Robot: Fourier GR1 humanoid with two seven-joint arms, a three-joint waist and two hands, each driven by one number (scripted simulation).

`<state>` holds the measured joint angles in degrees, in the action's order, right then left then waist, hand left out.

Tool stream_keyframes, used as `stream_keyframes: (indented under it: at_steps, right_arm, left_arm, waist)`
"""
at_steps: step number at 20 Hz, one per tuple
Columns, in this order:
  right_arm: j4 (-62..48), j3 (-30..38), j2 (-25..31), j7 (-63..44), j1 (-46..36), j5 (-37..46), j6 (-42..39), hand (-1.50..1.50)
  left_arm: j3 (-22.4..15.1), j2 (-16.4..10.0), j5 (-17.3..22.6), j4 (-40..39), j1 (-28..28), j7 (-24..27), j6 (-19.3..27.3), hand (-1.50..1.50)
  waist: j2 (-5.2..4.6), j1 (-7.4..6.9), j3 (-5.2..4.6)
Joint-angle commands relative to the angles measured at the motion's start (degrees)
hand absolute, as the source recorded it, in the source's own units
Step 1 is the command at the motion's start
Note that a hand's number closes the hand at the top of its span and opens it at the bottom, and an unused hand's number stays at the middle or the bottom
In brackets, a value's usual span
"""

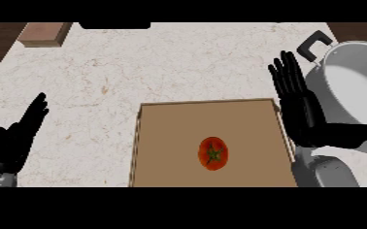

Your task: Pick the tomato from the tray and place it in the pot

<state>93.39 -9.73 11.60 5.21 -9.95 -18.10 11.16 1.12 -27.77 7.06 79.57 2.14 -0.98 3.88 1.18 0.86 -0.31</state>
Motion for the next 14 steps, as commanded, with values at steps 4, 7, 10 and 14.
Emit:
stream_keyframes:
  at_steps: [4, 7, 10, 14]
  right_arm:
    - [-0.9, 2.8, 7.7, 8.3, -2.1, 6.6, -4.6, 1.5]
    - [-1.2, 1.2, 23.2, 10.3, -5.0, 24.6, -4.3, 1.5]
    - [-5.3, 0.7, 10.0, 19.6, 1.8, 25.2, 6.1, -1.5]
    - [-2.2, 1.1, 8.8, 30.6, 6.1, 22.6, 3.0, -1.5]
  left_arm:
    - [1.9, 4.9, 3.1, 10.4, -6.9, -5.1, 5.1, 0.0]
    - [1.3, 6.1, 3.2, 7.8, -7.7, -2.4, 4.6, 0.0]
    - [1.4, 8.6, 5.6, 9.9, -12.2, -6.2, 5.5, 0.0]
    - [0.6, 10.5, 3.5, 11.6, -12.4, -7.6, 8.0, 0.0]
  waist:
    - [-0.84, -1.2, 0.43]
    - [0.57, 0.44, -2.12]
    - [-1.24, -0.55, 0.36]
    - [-1.11, -0.51, 0.33]
